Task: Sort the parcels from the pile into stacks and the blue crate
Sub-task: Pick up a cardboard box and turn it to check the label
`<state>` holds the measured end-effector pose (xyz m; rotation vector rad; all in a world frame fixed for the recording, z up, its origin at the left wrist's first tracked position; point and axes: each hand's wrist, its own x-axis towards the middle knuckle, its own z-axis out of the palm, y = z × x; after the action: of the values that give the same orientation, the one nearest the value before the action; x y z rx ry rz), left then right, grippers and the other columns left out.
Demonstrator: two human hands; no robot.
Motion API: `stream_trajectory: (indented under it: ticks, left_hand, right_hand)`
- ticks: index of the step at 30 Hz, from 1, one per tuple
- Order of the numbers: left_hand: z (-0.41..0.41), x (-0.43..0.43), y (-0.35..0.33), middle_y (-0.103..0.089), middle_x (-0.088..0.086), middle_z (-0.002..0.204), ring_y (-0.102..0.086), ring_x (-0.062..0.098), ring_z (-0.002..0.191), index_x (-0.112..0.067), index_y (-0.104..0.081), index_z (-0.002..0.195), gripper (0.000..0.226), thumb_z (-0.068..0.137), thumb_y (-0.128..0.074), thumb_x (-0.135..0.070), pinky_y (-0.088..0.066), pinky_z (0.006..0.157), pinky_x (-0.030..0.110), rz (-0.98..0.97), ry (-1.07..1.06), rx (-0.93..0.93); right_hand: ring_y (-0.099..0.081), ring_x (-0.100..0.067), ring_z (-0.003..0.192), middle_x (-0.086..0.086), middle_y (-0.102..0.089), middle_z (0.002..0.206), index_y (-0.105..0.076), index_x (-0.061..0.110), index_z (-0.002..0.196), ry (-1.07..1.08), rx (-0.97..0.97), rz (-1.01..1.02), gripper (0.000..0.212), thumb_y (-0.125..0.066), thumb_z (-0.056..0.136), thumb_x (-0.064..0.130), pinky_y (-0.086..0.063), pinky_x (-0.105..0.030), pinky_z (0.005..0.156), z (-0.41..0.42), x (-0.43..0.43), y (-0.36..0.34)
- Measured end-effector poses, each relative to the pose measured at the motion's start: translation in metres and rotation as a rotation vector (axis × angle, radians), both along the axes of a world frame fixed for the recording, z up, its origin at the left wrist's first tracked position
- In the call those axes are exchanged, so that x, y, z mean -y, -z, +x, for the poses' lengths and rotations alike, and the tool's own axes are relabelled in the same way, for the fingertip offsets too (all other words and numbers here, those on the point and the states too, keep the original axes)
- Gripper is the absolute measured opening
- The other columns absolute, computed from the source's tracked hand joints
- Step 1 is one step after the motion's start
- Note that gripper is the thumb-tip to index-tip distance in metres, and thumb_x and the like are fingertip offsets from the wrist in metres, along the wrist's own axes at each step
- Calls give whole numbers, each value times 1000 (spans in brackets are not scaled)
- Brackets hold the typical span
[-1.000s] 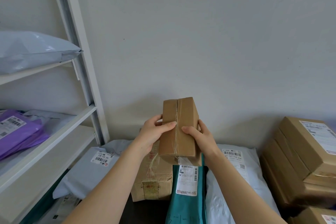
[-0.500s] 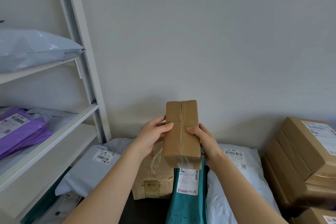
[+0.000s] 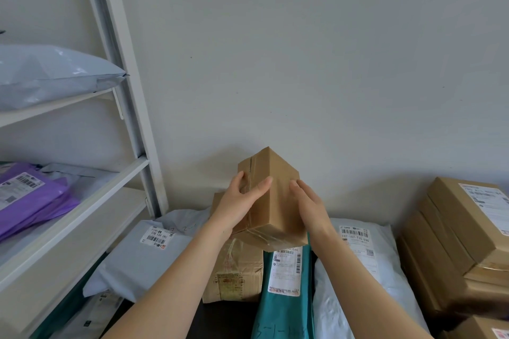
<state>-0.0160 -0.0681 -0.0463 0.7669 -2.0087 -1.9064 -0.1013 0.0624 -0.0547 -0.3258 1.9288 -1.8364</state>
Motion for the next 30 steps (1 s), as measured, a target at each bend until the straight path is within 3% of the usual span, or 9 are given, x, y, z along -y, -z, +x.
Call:
stream_trajectory:
  ticks: [5,8,11,13,16,20,25,28,30]
  left_hand:
    - [-2,6,2,-44,-2,143,-53,21,120,-34,-17,150,124,50,-83,-63,-47,100,43,50,-27,41]
    - [-2,9,2,-55,3,127,-60,21,102,-31,-26,146,94,70,-82,-36,-53,74,34,164,-67,14]
    - [-2,16,6,-62,7,117,-64,23,96,-18,-43,136,75,71,-80,-27,-52,63,31,285,-85,-19]
    - [-1,19,9,-67,10,109,-65,25,95,-13,-55,127,59,73,-76,-25,-53,66,33,365,-73,-31]
    - [6,19,11,-70,10,90,-64,26,86,-10,-66,103,23,83,-66,-22,-51,73,35,589,-74,-61]
    - [12,23,18,-70,12,85,-63,29,83,-11,-65,98,20,82,-62,-23,-50,74,38,735,-73,-144]
    - [15,26,22,-66,13,87,-61,29,80,-8,-64,101,23,86,-55,-24,-49,69,37,753,-104,-178]
    - [15,29,21,-62,9,81,-60,25,75,-10,-61,102,23,89,-47,-23,-48,66,33,664,-75,-150]
    - [14,28,19,-62,7,81,-60,24,74,-12,-61,100,22,89,-45,-22,-47,67,33,609,-65,-119]
  right_hand:
    - [-48,-14,128,5,-52,140,-46,25,142,24,-44,-27,45,-49,99,32,-33,-38,114,-3,1,-1]
    - [-50,-14,124,6,-55,134,-49,27,138,25,-70,-41,38,-45,101,25,-37,-34,109,-4,-1,-5]
    - [-57,-12,108,4,-59,125,-49,26,136,41,-64,-86,37,-39,103,14,-47,-27,93,-6,-4,-8]
    - [-60,-12,100,1,-60,121,-50,26,135,79,-29,-96,38,-39,102,10,-51,-23,78,-8,-4,-7]
    - [-57,-23,113,-7,-57,129,-46,23,139,101,38,-20,40,-41,101,11,-50,-32,89,-12,-4,-2]
    - [-56,-18,92,-4,-61,106,-55,5,125,-32,154,58,34,-43,101,26,-46,-28,73,-6,-2,1]
    - [-55,-14,90,1,-61,103,-62,25,102,-84,115,67,21,-45,100,36,-44,-27,74,-4,3,-5]
    - [-56,-17,106,3,-60,115,-55,26,127,-62,52,50,33,-55,95,37,-47,-33,90,-6,4,-5]
    - [-58,-14,102,7,-61,108,-48,27,138,-53,24,43,46,-58,94,36,-47,-30,86,-5,5,-8]
